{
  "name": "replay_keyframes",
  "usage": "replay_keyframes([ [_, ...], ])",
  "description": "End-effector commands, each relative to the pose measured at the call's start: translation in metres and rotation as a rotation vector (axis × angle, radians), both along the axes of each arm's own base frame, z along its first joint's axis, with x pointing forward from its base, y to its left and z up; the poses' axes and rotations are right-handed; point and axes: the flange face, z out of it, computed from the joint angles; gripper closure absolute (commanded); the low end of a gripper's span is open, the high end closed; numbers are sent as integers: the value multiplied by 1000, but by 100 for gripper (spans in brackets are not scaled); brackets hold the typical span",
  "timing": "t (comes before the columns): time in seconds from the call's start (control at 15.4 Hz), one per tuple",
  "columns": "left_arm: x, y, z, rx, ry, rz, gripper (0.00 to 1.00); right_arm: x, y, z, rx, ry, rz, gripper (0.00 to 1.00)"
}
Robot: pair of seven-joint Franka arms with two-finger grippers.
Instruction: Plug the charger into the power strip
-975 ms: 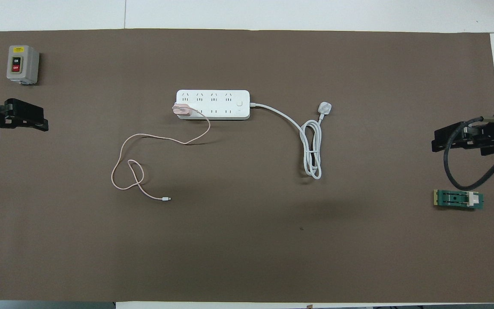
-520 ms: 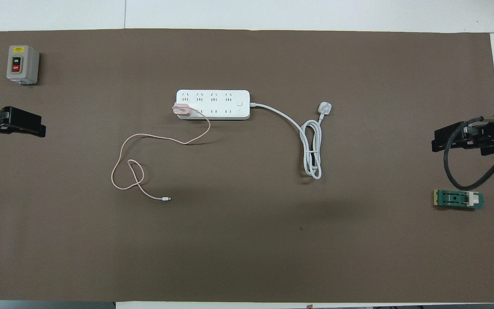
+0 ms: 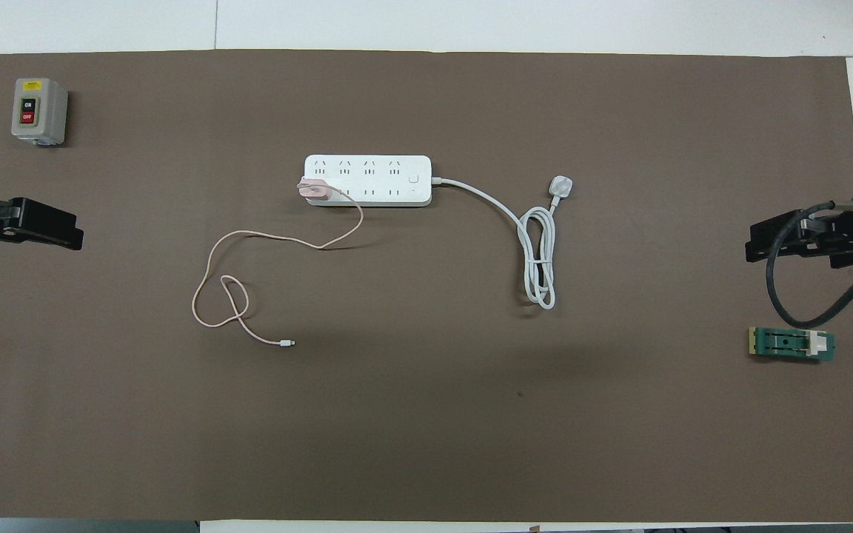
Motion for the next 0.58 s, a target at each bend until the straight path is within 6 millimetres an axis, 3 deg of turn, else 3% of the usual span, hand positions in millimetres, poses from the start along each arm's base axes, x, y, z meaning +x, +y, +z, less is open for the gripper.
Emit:
replay_keyframes([
  [0.0,-8,0,6,-7,7,-14,0,-3,-3,1,-12,-3,21,0],
  [0.52,-8,0,7,-7,6,47,0,-3,-3,1,-12,-3,21,0],
])
